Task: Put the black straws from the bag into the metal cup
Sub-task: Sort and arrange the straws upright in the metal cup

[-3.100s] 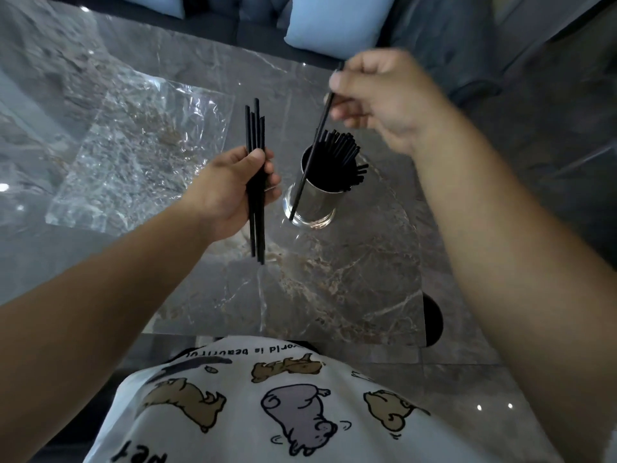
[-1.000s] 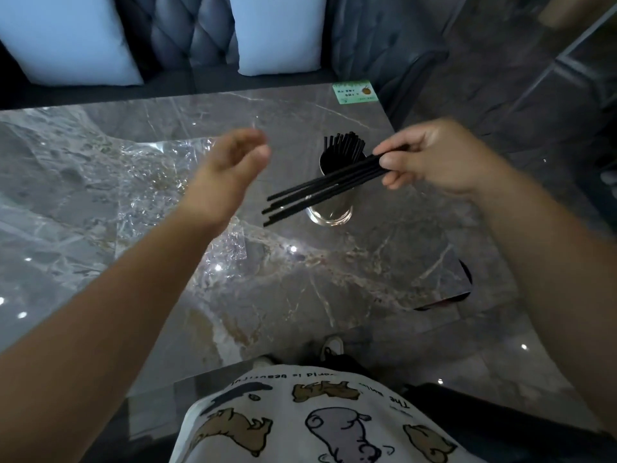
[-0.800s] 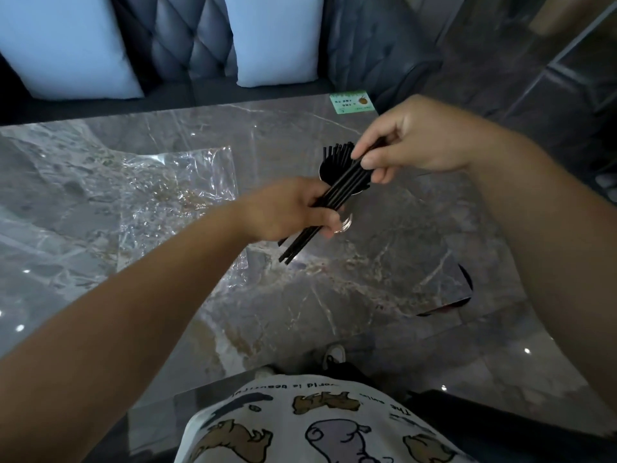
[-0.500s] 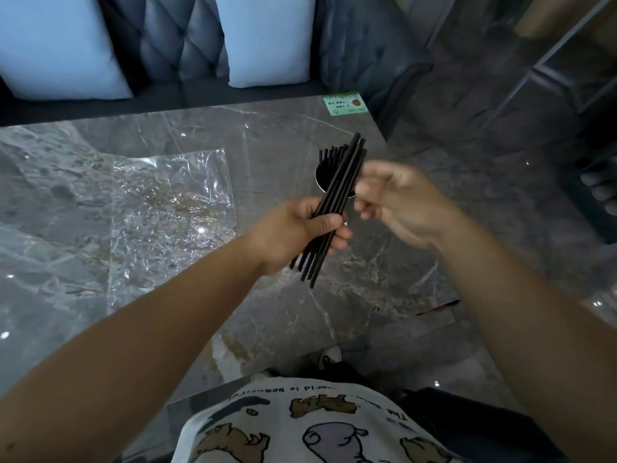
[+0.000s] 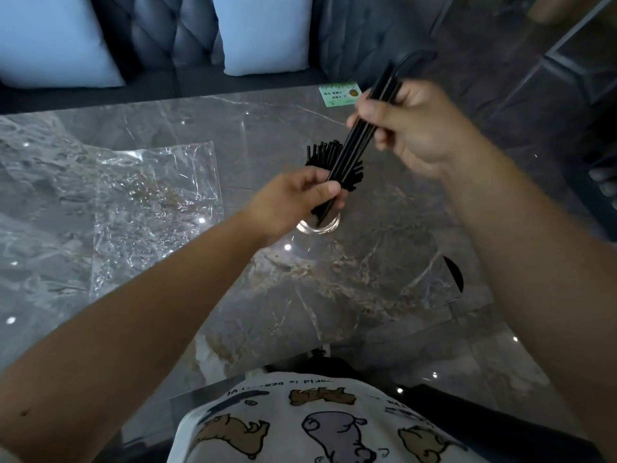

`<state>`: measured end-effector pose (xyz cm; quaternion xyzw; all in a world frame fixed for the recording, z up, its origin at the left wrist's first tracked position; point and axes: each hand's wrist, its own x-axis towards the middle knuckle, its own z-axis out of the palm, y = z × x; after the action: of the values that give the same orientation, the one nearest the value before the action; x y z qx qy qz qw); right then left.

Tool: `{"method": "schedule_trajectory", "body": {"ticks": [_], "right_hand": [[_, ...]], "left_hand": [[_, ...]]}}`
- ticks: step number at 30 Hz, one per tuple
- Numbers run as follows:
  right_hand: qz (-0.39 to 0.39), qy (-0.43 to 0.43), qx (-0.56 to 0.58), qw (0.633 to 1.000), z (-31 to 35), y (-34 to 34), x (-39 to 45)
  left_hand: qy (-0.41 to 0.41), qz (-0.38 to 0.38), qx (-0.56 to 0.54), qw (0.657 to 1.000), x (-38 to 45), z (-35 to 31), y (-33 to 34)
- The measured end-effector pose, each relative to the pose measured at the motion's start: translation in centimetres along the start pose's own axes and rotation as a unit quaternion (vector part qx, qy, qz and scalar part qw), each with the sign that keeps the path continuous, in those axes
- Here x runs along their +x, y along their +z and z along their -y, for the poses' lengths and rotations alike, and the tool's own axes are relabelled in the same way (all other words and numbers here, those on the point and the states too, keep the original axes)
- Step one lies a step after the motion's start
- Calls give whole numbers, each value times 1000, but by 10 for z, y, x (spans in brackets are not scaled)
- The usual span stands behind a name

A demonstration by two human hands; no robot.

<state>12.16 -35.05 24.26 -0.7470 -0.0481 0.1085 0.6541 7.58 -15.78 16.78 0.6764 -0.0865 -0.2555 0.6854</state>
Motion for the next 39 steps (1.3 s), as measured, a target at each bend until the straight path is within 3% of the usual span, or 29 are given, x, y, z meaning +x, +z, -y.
{"method": "schedule_trajectory", "body": {"ticks": [5,9,12,18,27,30,32,34,36,39], "right_hand": [[-35,-32,-51,998,4,-34,47],[-76,-25,-97,992,-30,-27,72],[-76,-3,-121,990,-57,-15,83],[33,67,-251,965,-86,-15,89],[-108,25,-205,973,-109,-59,50],[-116,30,-214,969,-121,-62,44],[-108,-22,-231,967,-112,-56,61],[-84,-109,-306,942,-95,-47,82],[-42,-176,-418,890,-92,-41,92],[63,-146,-511,845,-109,-40,84]], "left_hand": [[-17,-178,-19,984,17,14,-30],[-56,-246,-28,967,23,37,-33],[-81,-263,-37,961,26,49,-27],[-85,-281,-21,956,36,56,-21],[-91,-297,32,950,57,63,-21],[-94,-294,64,949,63,64,-20],[-95,-290,71,950,68,65,-17],[-98,-284,77,951,73,67,-14],[-101,-284,79,950,76,69,-13],[-100,-287,76,950,78,71,-14]]}}
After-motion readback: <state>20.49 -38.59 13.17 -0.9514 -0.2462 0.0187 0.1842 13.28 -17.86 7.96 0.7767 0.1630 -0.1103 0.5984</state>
